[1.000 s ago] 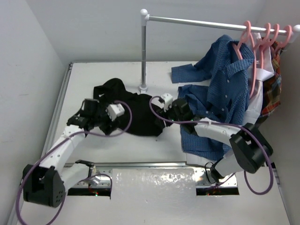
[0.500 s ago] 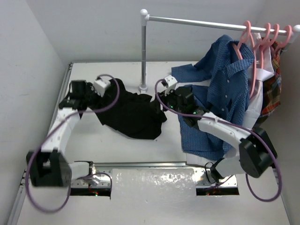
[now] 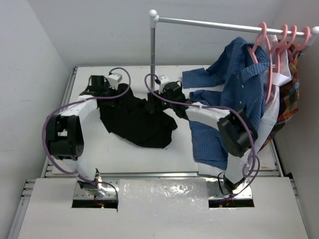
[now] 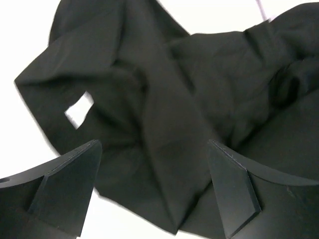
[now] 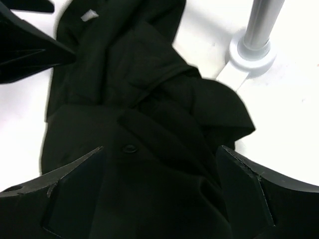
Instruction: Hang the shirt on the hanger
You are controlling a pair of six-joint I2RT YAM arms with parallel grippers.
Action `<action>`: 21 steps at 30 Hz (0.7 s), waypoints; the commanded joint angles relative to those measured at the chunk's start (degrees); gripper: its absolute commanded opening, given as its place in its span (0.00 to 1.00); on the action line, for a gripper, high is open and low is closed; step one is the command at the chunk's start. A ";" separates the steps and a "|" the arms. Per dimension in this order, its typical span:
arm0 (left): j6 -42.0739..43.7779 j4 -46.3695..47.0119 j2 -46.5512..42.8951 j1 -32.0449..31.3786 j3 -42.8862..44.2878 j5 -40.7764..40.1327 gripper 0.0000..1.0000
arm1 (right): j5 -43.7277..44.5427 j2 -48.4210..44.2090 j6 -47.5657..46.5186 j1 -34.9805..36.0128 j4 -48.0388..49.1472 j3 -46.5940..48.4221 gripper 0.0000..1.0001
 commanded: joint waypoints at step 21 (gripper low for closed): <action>-6.48 7.30 -13.12 1.12 5.45 -3.18 0.00 | 3.78 -20.82 -12.14 0.49 2.32 -7.90 0.00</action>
